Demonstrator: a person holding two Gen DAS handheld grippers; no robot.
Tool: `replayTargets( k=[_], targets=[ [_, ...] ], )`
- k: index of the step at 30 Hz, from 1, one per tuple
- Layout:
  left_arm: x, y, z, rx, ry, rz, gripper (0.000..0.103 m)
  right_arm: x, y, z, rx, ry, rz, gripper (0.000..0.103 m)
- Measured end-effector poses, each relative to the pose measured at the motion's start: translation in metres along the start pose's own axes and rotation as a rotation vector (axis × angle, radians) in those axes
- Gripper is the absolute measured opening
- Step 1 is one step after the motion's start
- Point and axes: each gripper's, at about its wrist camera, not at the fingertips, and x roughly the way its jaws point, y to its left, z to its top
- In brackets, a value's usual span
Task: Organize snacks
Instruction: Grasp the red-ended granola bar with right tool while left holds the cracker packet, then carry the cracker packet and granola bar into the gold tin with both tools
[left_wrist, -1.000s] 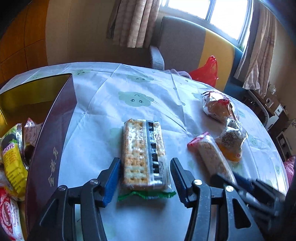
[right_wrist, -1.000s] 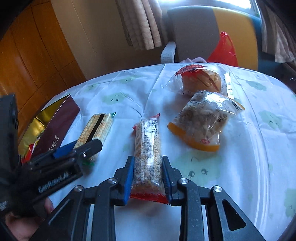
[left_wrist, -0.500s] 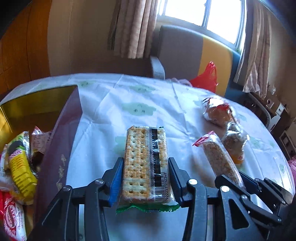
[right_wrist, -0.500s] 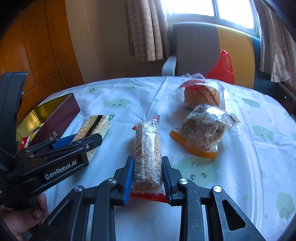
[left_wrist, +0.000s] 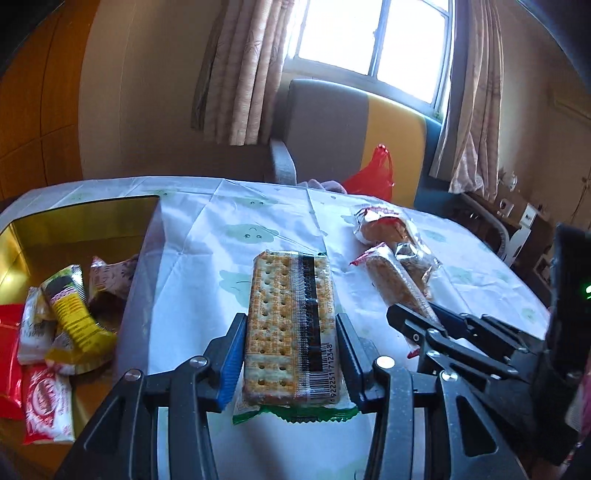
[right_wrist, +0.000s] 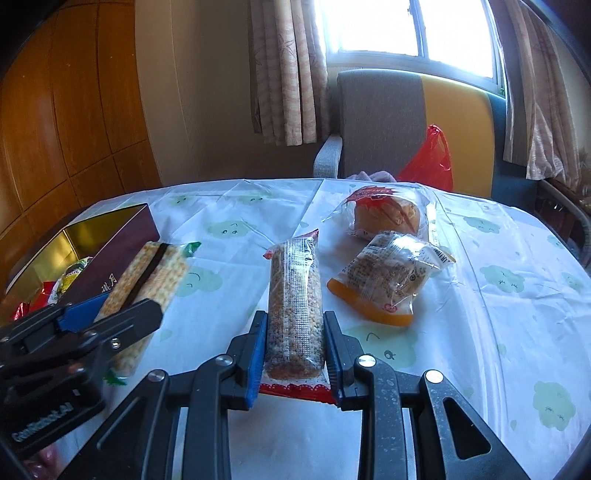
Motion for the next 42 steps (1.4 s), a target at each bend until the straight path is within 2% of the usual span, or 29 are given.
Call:
replayTargets(
  k=[6,10,14,22,30,37,42],
  targets=[
    [-0.028,0.02,0.011,-0.048,-0.039,-0.02,0.047,-0.007,0.009,0.001,-0.015,0.0,0.0,0.029],
    [-0.042,0.038,0.015,-0.082,-0.054,-0.011,0.047,-0.01,0.019,0.001,0.029,0.015,0.052,0.029],
    [-0.056,0.06,0.02,-0.123,-0.064,0.004,0.047,-0.016,0.041,0.005,0.017,0.016,0.106,0.029],
    [-0.077,0.104,0.023,-0.184,-0.077,0.054,0.047,-0.03,0.087,0.015,-0.025,0.008,0.207,0.029],
    [-0.094,0.159,0.023,-0.238,-0.086,0.141,0.047,-0.043,0.12,0.021,-0.036,0.021,0.289,0.029],
    [-0.084,0.219,0.031,-0.286,0.0,0.219,0.048,-0.046,0.148,0.023,-0.031,0.061,0.371,0.029],
    [-0.074,0.262,0.035,-0.351,0.062,0.243,0.048,-0.042,0.168,0.023,-0.034,0.106,0.419,0.029]
  ],
)
